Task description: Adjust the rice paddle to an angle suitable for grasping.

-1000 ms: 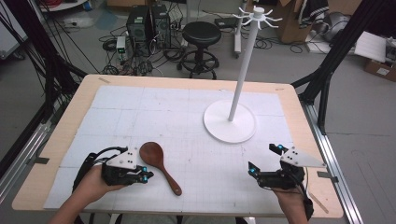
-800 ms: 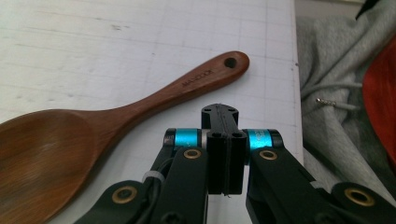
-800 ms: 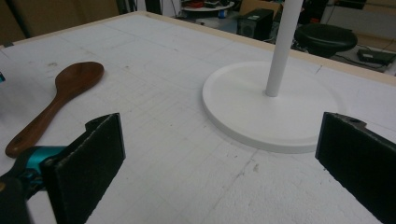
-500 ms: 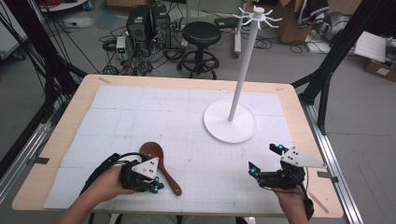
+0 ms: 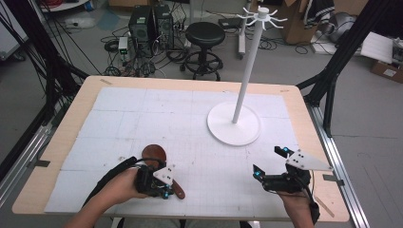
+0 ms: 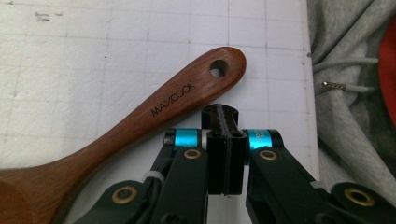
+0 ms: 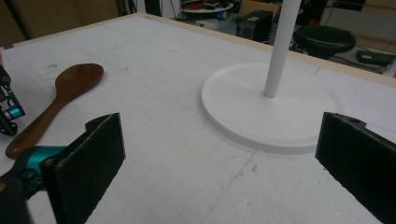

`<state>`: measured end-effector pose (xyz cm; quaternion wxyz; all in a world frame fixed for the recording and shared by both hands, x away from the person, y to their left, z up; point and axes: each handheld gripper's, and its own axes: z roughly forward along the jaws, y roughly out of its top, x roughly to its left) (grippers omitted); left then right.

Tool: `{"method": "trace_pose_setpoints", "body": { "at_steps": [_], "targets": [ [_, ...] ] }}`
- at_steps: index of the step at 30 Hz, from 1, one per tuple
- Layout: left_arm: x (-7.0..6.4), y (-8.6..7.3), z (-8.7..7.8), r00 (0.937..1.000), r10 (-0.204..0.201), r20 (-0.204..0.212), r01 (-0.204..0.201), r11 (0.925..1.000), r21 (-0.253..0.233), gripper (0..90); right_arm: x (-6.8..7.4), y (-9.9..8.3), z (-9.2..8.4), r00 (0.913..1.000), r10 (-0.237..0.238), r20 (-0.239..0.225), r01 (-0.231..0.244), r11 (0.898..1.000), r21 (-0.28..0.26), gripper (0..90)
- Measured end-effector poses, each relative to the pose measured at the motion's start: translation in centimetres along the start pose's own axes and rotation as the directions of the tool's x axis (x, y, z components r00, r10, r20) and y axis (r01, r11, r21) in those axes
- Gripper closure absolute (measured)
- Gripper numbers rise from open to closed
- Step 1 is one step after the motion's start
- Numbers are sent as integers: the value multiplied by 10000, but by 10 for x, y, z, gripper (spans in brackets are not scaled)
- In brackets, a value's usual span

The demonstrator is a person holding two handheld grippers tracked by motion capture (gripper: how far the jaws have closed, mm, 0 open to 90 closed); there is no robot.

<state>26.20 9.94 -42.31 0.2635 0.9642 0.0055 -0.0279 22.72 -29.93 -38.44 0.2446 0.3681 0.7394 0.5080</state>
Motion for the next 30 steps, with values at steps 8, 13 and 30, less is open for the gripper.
{"method": "trace_pose_setpoints", "body": {
  "at_steps": [8,13,30],
  "targets": [
    [3,9,4,9997,-38,-255,38,10000,34,900,0,0,0,10000,31,17,-31,10000,9,5],
    [9,16,8,9989,-278,-382,277,9996,-25,900,0,0,0,10000,29,-8,-29,10000,1,5],
    [26,31,17,9965,-674,-490,667,9977,-143,900,-1,0,-1,10000,74,-6,-74,10000,19,5]
  ]
}}
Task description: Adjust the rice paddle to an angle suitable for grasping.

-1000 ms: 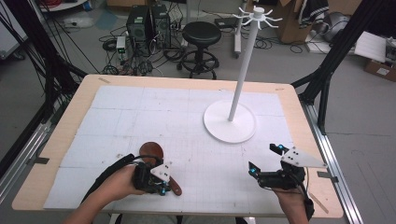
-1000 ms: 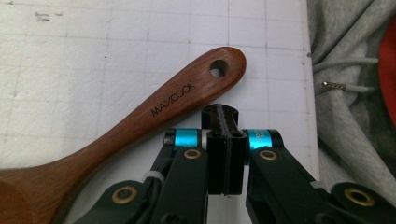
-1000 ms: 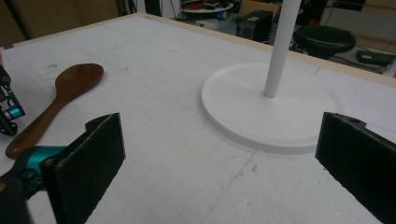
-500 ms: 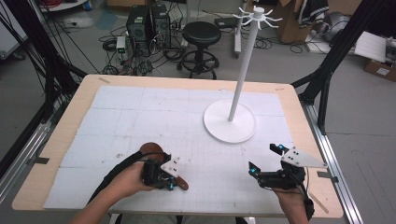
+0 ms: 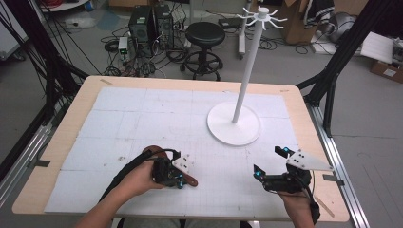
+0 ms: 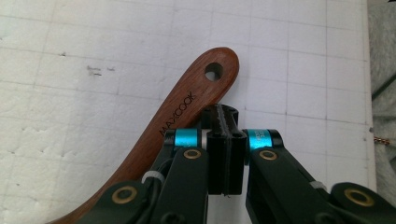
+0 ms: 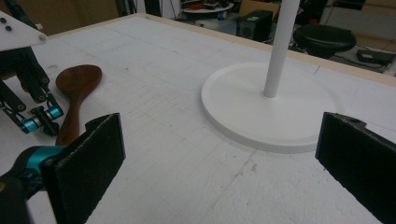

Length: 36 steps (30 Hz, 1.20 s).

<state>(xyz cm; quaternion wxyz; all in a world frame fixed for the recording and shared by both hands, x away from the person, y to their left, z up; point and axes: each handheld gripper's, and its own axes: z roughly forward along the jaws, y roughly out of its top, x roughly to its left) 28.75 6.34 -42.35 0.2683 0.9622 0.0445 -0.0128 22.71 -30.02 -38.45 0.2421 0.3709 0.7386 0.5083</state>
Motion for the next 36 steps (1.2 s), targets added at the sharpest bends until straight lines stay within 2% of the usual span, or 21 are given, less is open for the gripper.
{"method": "trace_pose_setpoints", "body": {
  "at_steps": [4,7,10,11,13,17,19,22,25,27,31,34,36],
  "targets": [
    [3,1,1,10000,-24,41,24,10000,-26,900,0,0,1,10000,-9,-24,9,10000,26,5],
    [3,1,-2,9999,127,-36,-127,9999,27,900,0,0,1,10000,26,-41,-26,10000,46,4],
    [6,1,-11,10000,33,-92,-36,9994,-337,900,0,-1,1,10000,15,-25,-15,10000,37,5],
    [7,0,-14,9997,-198,-122,190,9981,-582,900,-1,-1,1,10000,2,-16,-2,10000,28,5],
    [12,0,-21,9987,-390,-320,367,9969,-697,900,0,-1,2,10000,20,-19,-20,10000,56,5],
    [20,4,-31,9955,-606,-722,543,9947,-871,900,1,0,3,10000,8,-55,-7,10000,81,5],
    [25,3,-30,9950,-565,-822,512,9965,-658,900,1,-1,3,10000,29,-72,-29,10000,95,5],
    [32,0,-25,9923,-740,-994,699,9966,-434,900,1,-1,2,10000,34,-79,-33,9999,100,5],
    [38,-2,-22,9879,-882,-1278,841,9958,-369,900,0,-1,2,10000,32,-48,-32,10000,70,5],
    [42,-3,-19,9846,-915,-1491,910,9958,-104,900,0,-1,2,10000,39,-50,-39,10000,91,5],
    [48,-7,-16,9777,-1175,-1738,1216,9925,129,900,1,-1,2,9999,91,-74,-90,9999,121,5],
    [50,-10,-19,9756,-1335,-1745,1385,9902,170,900,0,-1,2,10000,53,-58,-52,9999,87,5],
    [50,-12,-20,9762,-1331,-1710,1394,9899,252,900,0,-1,2,10000,57,-51,-57,10000,81,5]
  ]
}}
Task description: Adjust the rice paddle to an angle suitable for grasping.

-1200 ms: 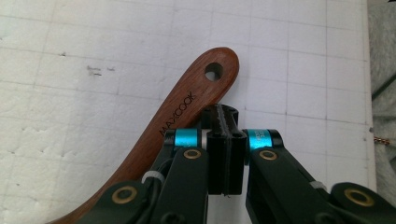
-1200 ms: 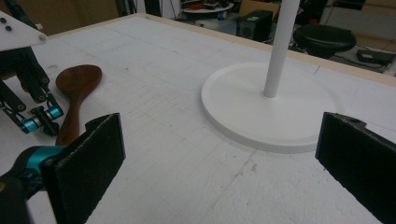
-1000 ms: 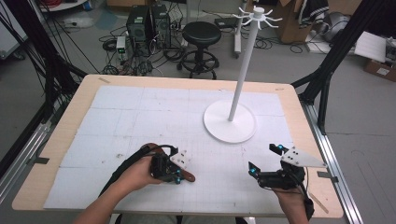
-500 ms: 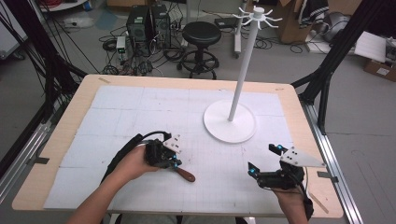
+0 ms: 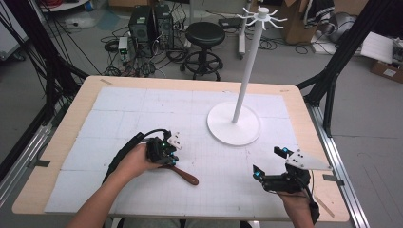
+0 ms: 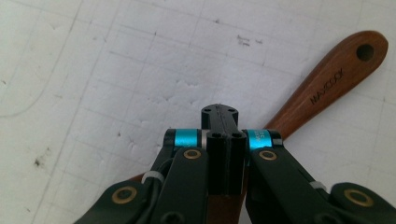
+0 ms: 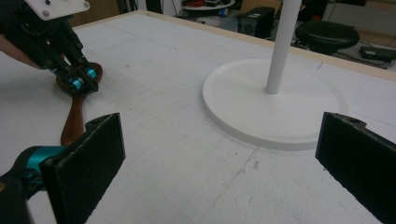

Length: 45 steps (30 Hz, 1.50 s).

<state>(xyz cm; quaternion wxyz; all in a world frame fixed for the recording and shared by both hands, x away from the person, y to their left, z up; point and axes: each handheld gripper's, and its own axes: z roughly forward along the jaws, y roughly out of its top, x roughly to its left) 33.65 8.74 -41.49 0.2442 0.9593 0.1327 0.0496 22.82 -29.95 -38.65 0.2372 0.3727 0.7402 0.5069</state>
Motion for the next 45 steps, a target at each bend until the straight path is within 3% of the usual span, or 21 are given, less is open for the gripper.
{"method": "trace_pose_setpoints", "body": {
  "at_steps": [16,24,35,37,40,42,45],
  "targets": [
    [5,-8,-7,9996,83,-269,-61,9969,790,900,1,0,0,10000,-35,-33,35,10000,8,5],
    [10,-24,-11,9990,-336,-298,367,9931,1117,900,0,0,-1,10000,-40,-19,40,10000,3,5],
    [5,-44,-23,9982,-496,-322,534,9897,1329,900,2,0,1,9999,-85,-66,85,10000,51,5],
    [4,-45,-27,9984,-336,-447,388,9918,1216,900,2,0,2,9999,-92,-61,92,9999,42,5],
    [-3,-42,-37,9994,-142,-328,159,9985,524,900,2,0,2,9999,-98,-33,99,9999,32,5],
    [-12,-39,-42,9999,136,34,-137,9998,114,900,2,0,2,9999,-91,-53,91,10000,39,5],
    [-26,-36,-45,9959,772,478,-774,9970,18,900,2,0,2,10000,-44,-52,44,10000,58,5]
  ]
}}
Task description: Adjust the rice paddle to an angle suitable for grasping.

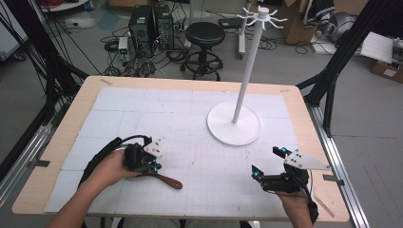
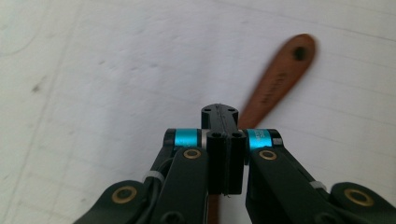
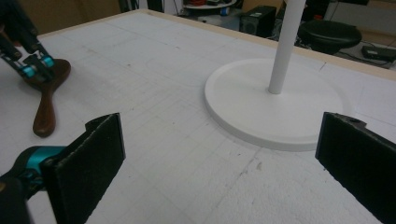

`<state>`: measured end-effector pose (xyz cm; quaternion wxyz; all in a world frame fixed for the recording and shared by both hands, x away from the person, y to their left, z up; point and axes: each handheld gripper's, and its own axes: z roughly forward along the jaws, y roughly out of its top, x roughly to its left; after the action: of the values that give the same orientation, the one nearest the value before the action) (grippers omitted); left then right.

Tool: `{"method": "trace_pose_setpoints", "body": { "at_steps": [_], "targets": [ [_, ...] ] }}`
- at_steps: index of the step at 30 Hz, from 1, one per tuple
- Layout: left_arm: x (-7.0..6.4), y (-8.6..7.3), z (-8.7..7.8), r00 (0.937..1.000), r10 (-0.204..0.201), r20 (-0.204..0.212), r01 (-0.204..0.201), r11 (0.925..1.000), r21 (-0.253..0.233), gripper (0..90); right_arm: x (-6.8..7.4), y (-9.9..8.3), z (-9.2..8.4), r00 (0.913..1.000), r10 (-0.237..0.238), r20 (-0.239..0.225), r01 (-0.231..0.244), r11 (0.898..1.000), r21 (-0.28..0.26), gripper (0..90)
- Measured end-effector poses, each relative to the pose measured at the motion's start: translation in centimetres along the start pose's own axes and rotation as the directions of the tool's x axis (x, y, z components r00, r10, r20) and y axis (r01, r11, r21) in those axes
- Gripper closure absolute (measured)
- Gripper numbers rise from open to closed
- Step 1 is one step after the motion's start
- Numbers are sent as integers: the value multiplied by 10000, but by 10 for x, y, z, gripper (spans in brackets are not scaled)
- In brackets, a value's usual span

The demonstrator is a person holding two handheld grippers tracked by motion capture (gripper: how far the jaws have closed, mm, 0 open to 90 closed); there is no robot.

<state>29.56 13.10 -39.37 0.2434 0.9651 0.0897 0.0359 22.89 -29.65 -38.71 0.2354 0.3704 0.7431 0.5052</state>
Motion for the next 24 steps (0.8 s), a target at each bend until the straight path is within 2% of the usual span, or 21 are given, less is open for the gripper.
{"method": "trace_pose_setpoints", "body": {
  "at_steps": [2,3,5,9,10,13,15,20,24],
  "targets": [
    [-9,3,0,9981,527,311,-528,9986,30,900,0,0,0,10000,-2,-12,2,10000,-4,5],
    [-13,4,1,9968,647,471,-647,9979,-21,900,0,0,0,10000,-46,-8,46,10000,1,5],
    [-19,7,4,9915,1060,750,-1076,9940,189,900,1,0,0,10000,-38,-8,38,10000,12,5],
    [-25,11,15,9834,1372,1190,-1438,9884,489,900,0,0,0,10000,-68,-14,68,10000,-22,5],
    [-26,11,18,9829,1335,1265,-1414,9884,552,900,1,0,0,10000,-65,-8,65,10000,-8,5],
    [-26,13,27,9803,1477,1311,-1607,9825,947,900,1,0,0,10000,-11,-6,11,10000,4,5],
    [-24,14,30,9815,1463,1232,-1594,9817,1045,900,0,0,0,10000,-31,15,31,10000,-28,5],
    [-14,14,32,9902,1009,964,-1090,9906,821,900,0,0,-1,10000,4,12,-4,10000,-4,5],
    [-4,14,32,9957,689,621,-732,9948,703,900,0,0,-1,10000,17,6,-17,10000,16,5]
  ]
}}
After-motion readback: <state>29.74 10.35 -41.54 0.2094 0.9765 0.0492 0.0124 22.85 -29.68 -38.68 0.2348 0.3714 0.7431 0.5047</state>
